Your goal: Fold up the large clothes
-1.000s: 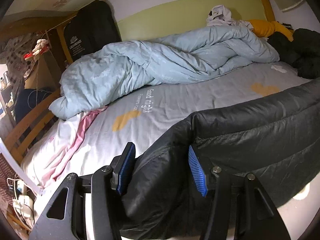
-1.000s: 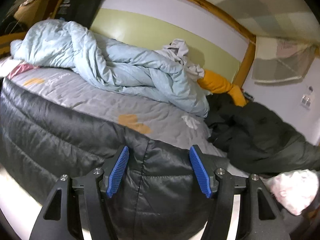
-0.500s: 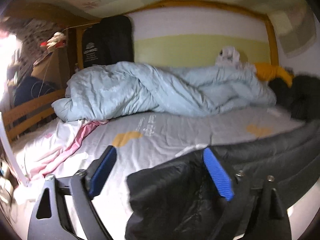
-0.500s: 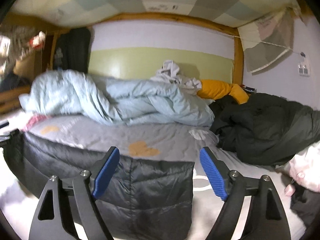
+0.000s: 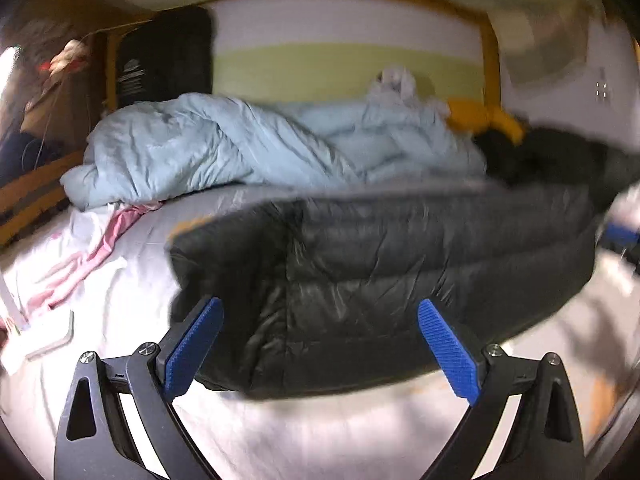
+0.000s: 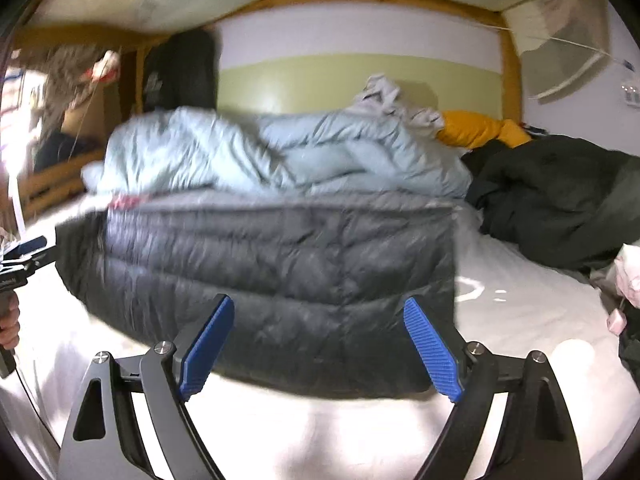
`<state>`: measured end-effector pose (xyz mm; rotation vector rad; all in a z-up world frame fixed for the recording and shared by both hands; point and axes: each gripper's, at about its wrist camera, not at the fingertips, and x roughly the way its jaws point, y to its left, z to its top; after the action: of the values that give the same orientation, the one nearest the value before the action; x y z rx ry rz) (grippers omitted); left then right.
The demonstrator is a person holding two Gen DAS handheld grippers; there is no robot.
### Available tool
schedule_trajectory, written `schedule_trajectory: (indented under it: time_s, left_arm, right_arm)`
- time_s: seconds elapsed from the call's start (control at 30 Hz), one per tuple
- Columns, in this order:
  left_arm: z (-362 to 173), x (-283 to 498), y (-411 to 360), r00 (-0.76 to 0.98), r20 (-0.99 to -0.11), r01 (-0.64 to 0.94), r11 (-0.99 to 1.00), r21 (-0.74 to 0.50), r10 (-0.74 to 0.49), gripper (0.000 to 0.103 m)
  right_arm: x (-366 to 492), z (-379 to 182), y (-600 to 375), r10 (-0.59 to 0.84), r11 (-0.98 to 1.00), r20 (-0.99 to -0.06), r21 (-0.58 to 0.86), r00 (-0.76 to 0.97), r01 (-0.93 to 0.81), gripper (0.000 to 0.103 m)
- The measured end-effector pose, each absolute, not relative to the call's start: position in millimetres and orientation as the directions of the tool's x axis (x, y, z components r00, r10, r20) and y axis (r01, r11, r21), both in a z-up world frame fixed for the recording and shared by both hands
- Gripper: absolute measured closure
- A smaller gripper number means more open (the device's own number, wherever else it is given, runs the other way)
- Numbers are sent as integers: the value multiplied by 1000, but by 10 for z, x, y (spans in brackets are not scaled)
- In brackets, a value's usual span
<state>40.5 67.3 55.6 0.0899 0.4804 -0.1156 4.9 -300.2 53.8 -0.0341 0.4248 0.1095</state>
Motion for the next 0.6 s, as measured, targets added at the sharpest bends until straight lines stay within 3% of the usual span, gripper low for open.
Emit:
schedule_trajectory:
  time_s: [0.23,0.43,0.6]
  left_arm:
    - [679,892,807,848,-529,51,998,23,-31,5]
    - [460,1465,863,692,-717,151,988,29,-84,5]
    - [266,1852,892,678,-734,119,991,66,-33,5]
  right_arm:
    - [558,503,-2990,117,992,-502,22,857,-122,15]
    - [1131,422,-3041,127,990,-642,42,756,-131,15]
    - [1585,271,-3025,114,992,-705,41,700,-120,15]
